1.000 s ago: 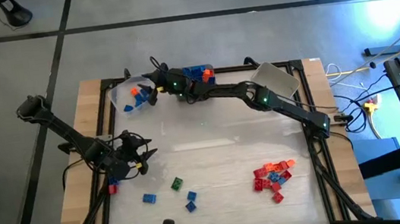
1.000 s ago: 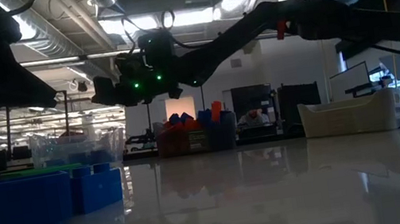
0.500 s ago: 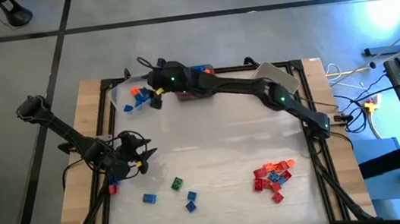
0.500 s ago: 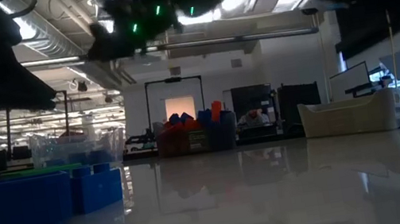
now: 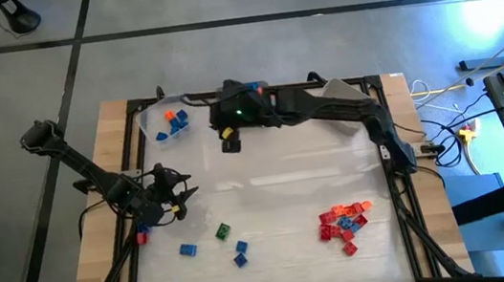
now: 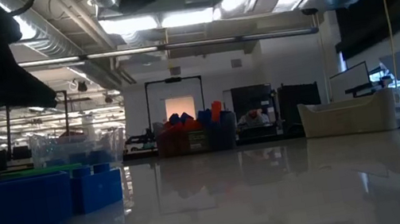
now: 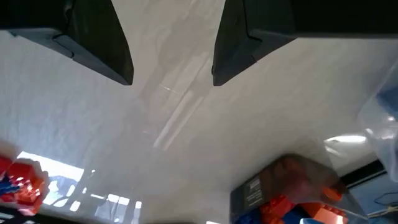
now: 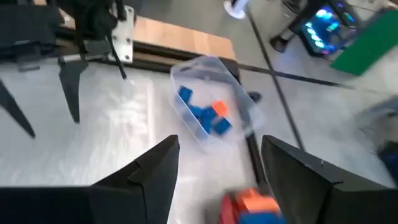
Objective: Sort blocks by size
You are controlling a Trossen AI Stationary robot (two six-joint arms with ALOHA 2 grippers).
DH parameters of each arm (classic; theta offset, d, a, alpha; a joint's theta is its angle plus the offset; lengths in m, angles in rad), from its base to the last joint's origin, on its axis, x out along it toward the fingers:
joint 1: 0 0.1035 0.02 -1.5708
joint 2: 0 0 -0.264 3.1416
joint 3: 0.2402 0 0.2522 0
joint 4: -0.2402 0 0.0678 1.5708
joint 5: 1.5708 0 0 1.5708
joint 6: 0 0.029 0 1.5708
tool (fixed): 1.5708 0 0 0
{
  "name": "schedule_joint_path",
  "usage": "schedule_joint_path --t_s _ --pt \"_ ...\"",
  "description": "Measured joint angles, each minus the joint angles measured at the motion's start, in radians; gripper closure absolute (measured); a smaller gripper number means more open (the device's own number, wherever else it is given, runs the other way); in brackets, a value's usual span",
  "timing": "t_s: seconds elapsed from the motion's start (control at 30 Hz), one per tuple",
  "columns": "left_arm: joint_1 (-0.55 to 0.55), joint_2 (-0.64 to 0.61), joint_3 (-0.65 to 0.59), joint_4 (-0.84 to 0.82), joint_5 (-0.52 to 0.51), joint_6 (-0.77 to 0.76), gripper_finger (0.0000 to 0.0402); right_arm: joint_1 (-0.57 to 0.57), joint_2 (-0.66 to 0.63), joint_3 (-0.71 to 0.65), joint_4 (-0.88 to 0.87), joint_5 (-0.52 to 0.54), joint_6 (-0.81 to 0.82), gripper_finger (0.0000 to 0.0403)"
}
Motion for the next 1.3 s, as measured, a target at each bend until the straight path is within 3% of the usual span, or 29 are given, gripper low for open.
schedule_joint_path --t_s 0.37,0.63,1.03,1.2,1.3 --pt "0.001 0.005 0.0 0.277 0.099 0.226 0.0194 0.121 -0.097 -0.02 -0.384 0.211 0.123 0.0173" --pt "0.001 0.139 0.096 0.317 0.158 0.302 0.0194 0.243 -0.248 -0.272 -0.401 0.348 0.209 0.0173" --pt "0.001 0.443 0.391 0.275 0.307 0.409 0.0194 0.431 -0.725 -1.095 0.146 0.405 0.37 0.0173" --pt "0.002 0.531 0.498 0.207 0.329 0.406 0.0194 0.533 -0.827 -1.344 0.436 0.406 0.416 0.0173" --pt "0.019 0.575 0.546 0.21 0.392 0.407 0.0194 0.592 -0.831 -1.464 0.611 0.411 0.447 0.0173"
